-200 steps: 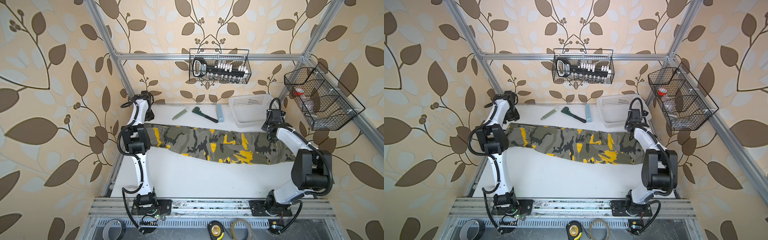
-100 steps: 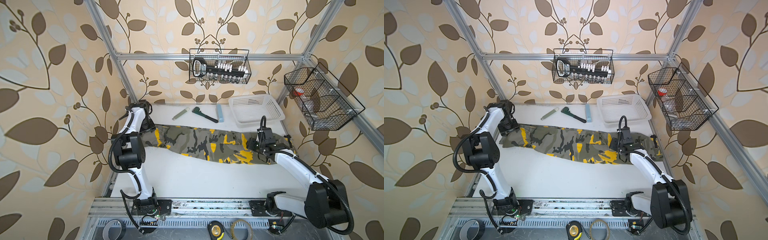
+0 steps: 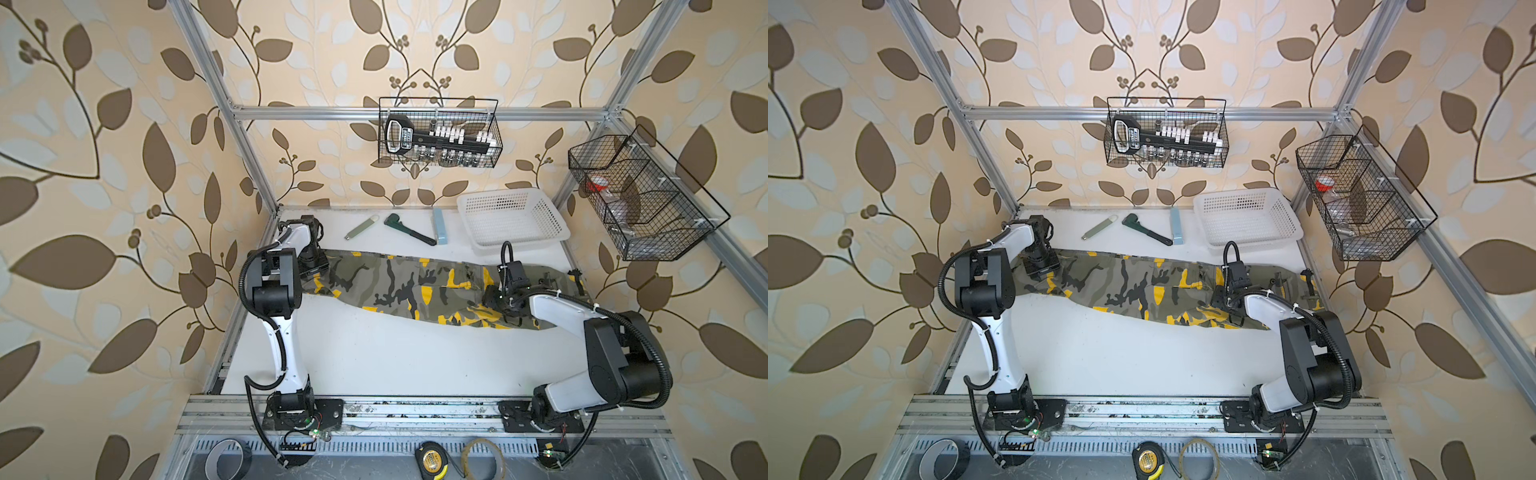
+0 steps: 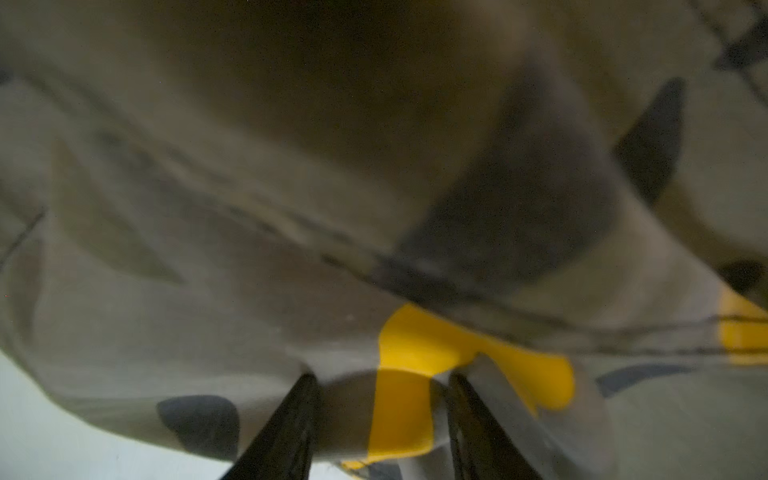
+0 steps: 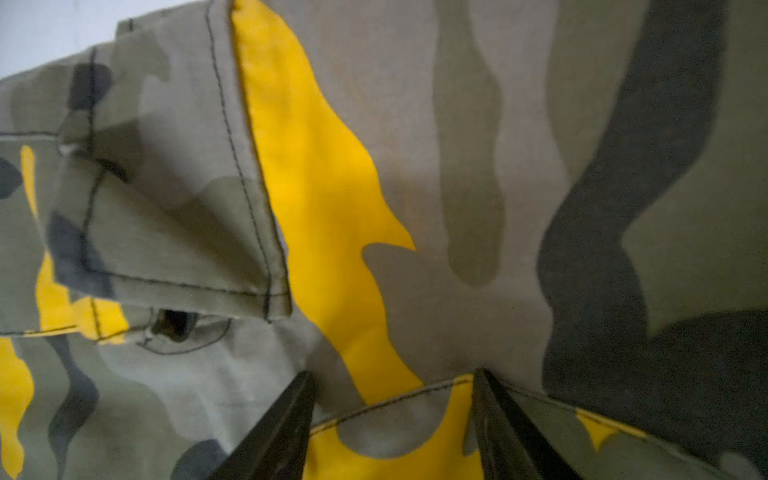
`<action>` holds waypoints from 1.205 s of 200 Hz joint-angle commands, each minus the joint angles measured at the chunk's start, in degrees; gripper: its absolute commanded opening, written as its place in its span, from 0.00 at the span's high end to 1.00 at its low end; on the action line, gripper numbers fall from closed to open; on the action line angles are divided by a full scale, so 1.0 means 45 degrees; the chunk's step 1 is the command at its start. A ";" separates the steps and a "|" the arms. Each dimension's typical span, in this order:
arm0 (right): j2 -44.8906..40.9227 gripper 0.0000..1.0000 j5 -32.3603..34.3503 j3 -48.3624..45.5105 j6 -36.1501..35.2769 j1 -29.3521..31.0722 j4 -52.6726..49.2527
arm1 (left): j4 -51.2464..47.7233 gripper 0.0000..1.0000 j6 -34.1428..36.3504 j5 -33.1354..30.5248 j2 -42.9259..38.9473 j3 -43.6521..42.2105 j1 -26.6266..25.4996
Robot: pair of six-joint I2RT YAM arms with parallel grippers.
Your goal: Fold and stack the trousers
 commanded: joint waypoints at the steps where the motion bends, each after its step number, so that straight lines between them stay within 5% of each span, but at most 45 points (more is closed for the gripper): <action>1: -0.0072 0.39 0.0397 -0.0558 0.0598 0.0032 -0.1420 | -0.0610 0.49 -0.0099 -0.1286 -0.0266 -0.0827 0.0042; 44: -0.1256 0.38 0.0840 -0.1018 0.1395 -0.0575 -0.3848 | -0.1223 0.49 -0.0449 -0.1297 -0.1184 -0.2633 0.0029; 98: -0.2753 0.38 0.1159 -0.1830 0.0077 -0.3198 -0.4896 | -0.2062 0.45 -0.0496 -0.0416 -0.3183 -0.3453 -0.0536; 127: -0.3178 0.38 0.0915 -0.1574 -0.0185 -0.3805 -0.5027 | -0.2711 0.38 0.0196 -0.1127 -0.4623 -0.3451 -0.0511; 146: -0.3821 0.37 0.0612 -0.1048 -0.0436 -0.3297 -0.4869 | -0.2665 0.34 0.1240 -0.1442 -0.5332 -0.3522 -0.0010; 186: -0.5627 0.33 -0.0148 -0.0119 -0.1120 -0.1348 -0.4093 | -0.1043 0.33 0.2142 0.0330 -0.5760 -0.3976 0.2587; 241: -0.6843 0.31 0.0284 0.0045 -0.0791 0.1797 -0.3223 | 0.0217 0.36 0.3025 0.0594 -0.3739 -0.3484 0.3806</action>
